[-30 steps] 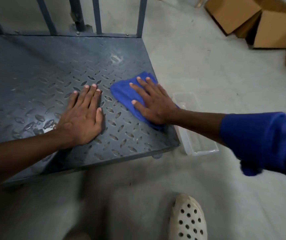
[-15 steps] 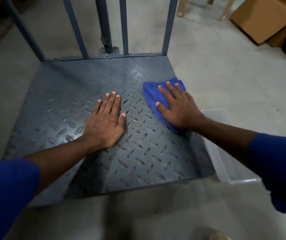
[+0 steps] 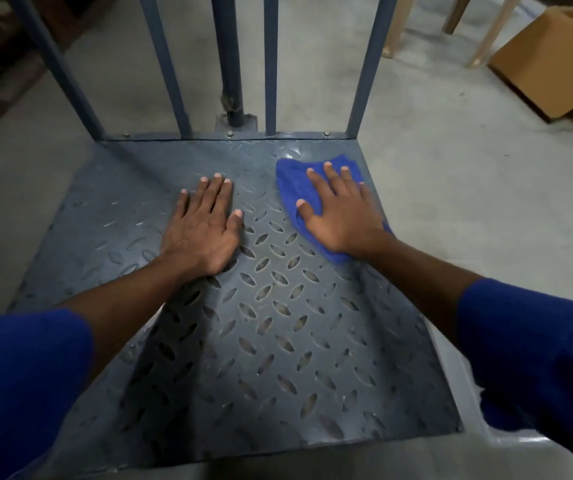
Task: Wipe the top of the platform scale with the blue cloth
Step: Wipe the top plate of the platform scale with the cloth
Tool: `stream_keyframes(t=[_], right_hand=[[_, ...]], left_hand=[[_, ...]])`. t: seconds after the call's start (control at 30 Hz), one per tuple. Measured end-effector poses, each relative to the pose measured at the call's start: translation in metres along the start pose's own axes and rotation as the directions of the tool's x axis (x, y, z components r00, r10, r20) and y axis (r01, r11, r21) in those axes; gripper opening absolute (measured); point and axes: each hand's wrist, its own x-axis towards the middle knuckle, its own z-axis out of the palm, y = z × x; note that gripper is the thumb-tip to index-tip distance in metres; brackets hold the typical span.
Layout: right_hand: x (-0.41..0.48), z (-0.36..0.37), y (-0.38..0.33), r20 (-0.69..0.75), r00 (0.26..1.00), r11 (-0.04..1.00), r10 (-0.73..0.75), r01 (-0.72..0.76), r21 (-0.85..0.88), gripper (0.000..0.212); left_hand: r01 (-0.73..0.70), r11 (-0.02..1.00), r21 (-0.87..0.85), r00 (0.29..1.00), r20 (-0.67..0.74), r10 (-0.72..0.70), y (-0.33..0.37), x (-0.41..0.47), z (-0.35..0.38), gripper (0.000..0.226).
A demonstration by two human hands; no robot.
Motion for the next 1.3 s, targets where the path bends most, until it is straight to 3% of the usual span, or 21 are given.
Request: stream_keyframes(t=[0.07,0.13,0.23,0.33,0.57,0.67,0.77,0.87,0.97,1.03,1.17,1.3], right_hand=[[0.007,0.005,-0.013,0.021,0.978,0.978,-0.208,0.208,-0.019,0.071],[0.028,0.003,-0.005,-0.003,0.955,0.955,-0.296,0.296,-0.021,0.076],[0.061,-0.002,0.022,-0.122,0.992,1.000,-0.014,0.015,0.002,0.097],[0.075,0.004,0.016,-0.090,0.985,0.989,0.146,-0.147,0.002,0.080],[0.099,0.006,-0.070,0.084,0.975,0.976,-0.206,0.211,-0.053,0.063],[0.090,0.001,-0.072,0.122,0.956,0.963,-0.265,0.270,-0.023,0.063],[0.068,-0.002,-0.043,0.066,0.958,0.960,-0.278,0.278,0.010,0.069],[0.057,0.000,0.015,-0.104,0.986,0.992,-0.127,0.128,0.002,0.081],[0.055,-0.005,0.053,-0.033,0.994,0.994,0.108,-0.107,0.038,0.082],[0.051,-0.005,0.041,-0.022,0.991,0.991,0.133,-0.133,0.004,0.074],[0.041,0.002,-0.040,-0.008,0.995,0.995,-0.095,0.095,-0.021,0.067],[0.033,0.001,-0.086,0.104,0.937,0.939,-0.333,0.339,-0.050,0.063]], left_hand=[[0.010,1.000,0.003,1.000,0.002,-0.010,0.000,0.005,0.001,0.070],[0.007,1.000,0.003,1.000,0.004,-0.007,-0.001,0.011,0.000,0.074],[0.012,1.000,-0.001,1.000,0.010,-0.012,-0.002,0.017,-0.001,0.068],[0.042,0.999,-0.003,0.999,-0.018,-0.042,-0.001,0.022,0.001,0.070],[0.075,0.997,0.011,0.997,-0.010,-0.075,0.000,0.024,0.001,0.086],[0.074,0.997,0.027,0.997,0.008,-0.074,0.003,0.022,-0.003,0.085],[0.060,0.998,0.028,0.998,0.030,-0.061,0.005,0.018,-0.007,0.076],[0.023,1.000,0.018,0.999,0.043,-0.024,0.000,0.011,-0.007,0.073],[-0.013,1.000,0.019,1.000,0.026,0.012,-0.007,0.001,-0.004,0.077],[-0.027,0.999,0.019,0.999,0.019,0.027,-0.009,-0.005,-0.003,0.081],[-0.012,1.000,0.010,1.000,0.014,0.012,-0.007,-0.010,-0.005,0.076],[0.060,0.998,-0.019,0.998,-0.024,-0.060,-0.008,-0.022,-0.002,0.087]])
